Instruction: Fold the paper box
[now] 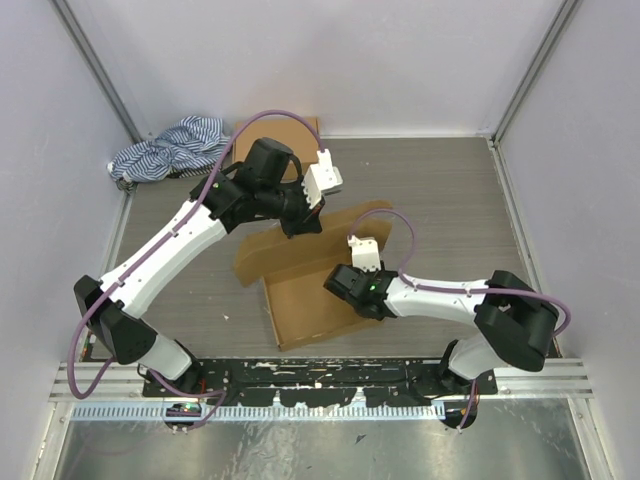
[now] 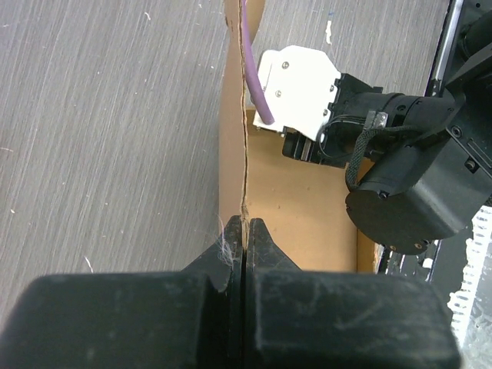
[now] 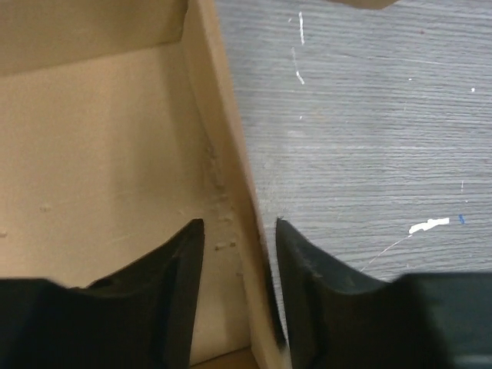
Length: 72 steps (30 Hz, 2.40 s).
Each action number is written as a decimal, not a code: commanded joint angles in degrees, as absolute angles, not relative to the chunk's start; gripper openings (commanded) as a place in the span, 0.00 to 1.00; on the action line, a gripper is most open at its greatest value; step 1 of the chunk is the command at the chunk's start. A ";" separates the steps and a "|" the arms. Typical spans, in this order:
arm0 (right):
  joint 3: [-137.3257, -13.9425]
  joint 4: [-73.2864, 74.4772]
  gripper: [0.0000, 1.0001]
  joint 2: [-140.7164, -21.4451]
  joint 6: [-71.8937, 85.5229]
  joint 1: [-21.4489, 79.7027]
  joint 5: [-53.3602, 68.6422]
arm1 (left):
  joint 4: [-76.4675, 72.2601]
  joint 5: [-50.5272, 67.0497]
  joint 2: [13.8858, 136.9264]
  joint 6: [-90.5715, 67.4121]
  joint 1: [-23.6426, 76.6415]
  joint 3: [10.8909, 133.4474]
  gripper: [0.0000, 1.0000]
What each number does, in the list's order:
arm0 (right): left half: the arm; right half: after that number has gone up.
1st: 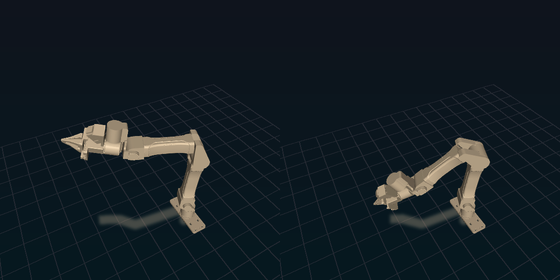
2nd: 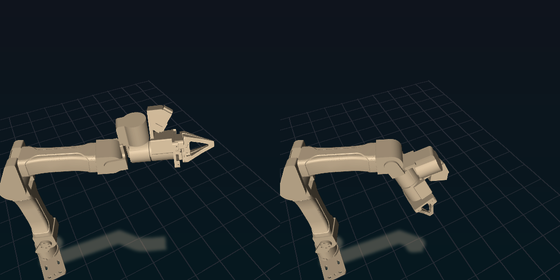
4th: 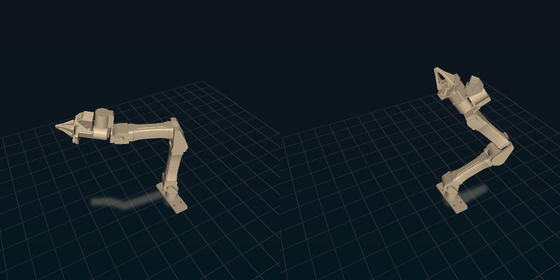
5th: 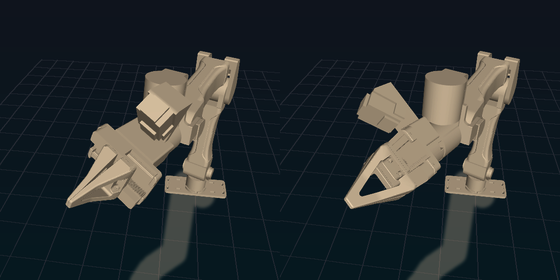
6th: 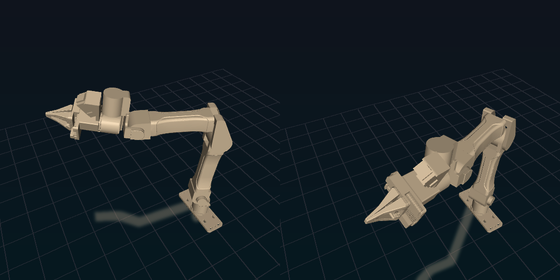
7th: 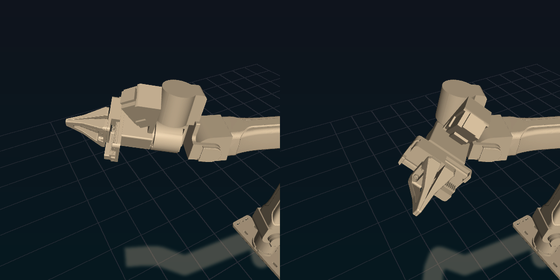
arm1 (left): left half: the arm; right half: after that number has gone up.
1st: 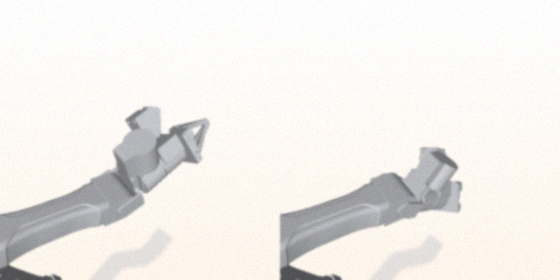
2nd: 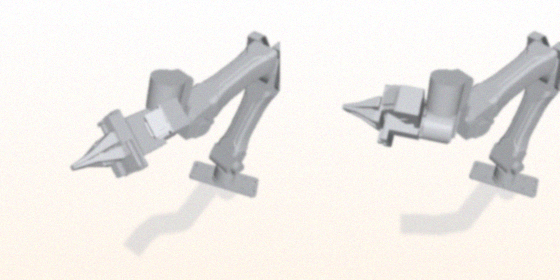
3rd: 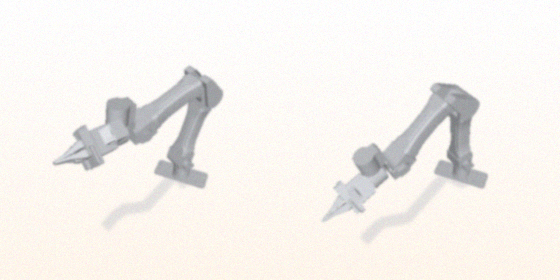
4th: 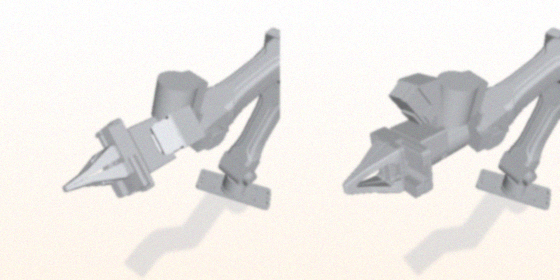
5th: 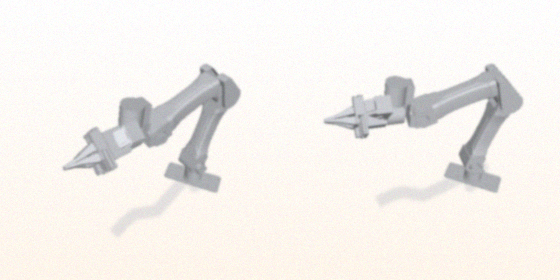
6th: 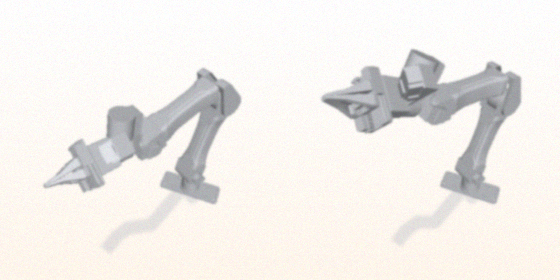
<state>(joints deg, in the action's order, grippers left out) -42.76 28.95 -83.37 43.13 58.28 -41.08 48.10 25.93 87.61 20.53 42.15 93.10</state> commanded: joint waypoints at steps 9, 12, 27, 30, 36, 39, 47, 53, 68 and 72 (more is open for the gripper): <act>-45.13 34.54 0.73 -72.03 47.18 58.37 -42.13 | 46.32 26.47 87.18 20.10 42.62 93.03 0.02; -46.39 38.54 0.81 -69.76 49.80 58.37 -44.80 | 46.40 26.30 87.36 20.07 42.59 93.08 0.02; -50.06 34.40 0.67 -50.09 36.00 37.75 -30.37 | 52.03 28.96 89.66 26.70 42.61 98.49 0.01; -53.31 32.01 0.65 -52.64 29.62 28.96 -21.68 | 56.24 31.41 91.43 31.06 42.34 101.79 0.01; -62.74 30.38 0.64 -58.89 18.21 21.30 -9.67 | 62.97 33.09 96.33 37.06 40.59 109.33 0.01; -65.44 32.22 0.64 -60.52 14.35 21.10 -3.83 | 63.35 31.68 99.09 37.44 39.60 111.83 0.01; -63.57 38.03 0.65 -56.45 12.71 21.17 -4.31 | 61.35 29.19 102.96 35.35 39.18 113.82 0.01; -64.21 41.53 0.65 -57.85 12.40 21.15 -7.08 | 59.90 29.20 101.72 33.48 39.17 112.78 0.02; -64.01 35.39 0.66 -59.92 7.80 21.18 6.96 | 59.18 30.99 98.15 33.35 39.52 109.31 0.03; -63.26 31.99 0.66 -60.79 6.80 21.18 8.38 | 58.80 31.03 97.58 33.16 40.03 108.44 0.03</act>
